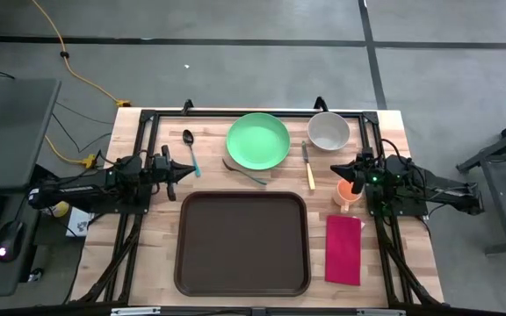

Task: Set up tray
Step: Put the light orange mug on the black serving tray

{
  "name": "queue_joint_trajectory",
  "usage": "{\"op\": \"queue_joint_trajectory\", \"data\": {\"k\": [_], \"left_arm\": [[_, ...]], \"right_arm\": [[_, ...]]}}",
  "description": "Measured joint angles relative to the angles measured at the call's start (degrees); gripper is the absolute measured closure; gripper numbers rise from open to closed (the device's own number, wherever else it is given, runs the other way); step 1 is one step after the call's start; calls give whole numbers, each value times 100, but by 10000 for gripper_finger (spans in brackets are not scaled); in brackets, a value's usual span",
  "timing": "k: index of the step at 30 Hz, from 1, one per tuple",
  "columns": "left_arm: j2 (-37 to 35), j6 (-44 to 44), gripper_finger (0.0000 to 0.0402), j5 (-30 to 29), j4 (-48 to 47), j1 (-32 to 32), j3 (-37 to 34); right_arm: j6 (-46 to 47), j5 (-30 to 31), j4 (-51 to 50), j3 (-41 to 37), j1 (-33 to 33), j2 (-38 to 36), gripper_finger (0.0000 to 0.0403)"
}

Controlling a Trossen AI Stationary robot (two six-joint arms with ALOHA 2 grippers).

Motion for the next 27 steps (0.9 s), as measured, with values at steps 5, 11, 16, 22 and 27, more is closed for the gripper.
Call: {"op": "queue_joint_trajectory", "data": {"k": [5, 11, 16, 22, 27], "left_arm": [[0, -86, 371, -148, 0, -1, 0], [0, -99, 371, -160, 4, 0, 0], [0, -84, 371, -181, 2, 0, 2], [0, -84, 371, -181, -1, 0, 2], [0, -66, 371, -181, -22, -1, 4]], "right_arm": [[-258, 111, 159, 0, -2, 0, 402], [-150, -287, 563, 0, -2, 2, 402], [-309, -759, 525, 375, -2, 82, 402], [-1206, -281, -761, 1696, -2, 653, 402], [-1771, 74, -2899, 3545, -2, 1915, 402]]}}
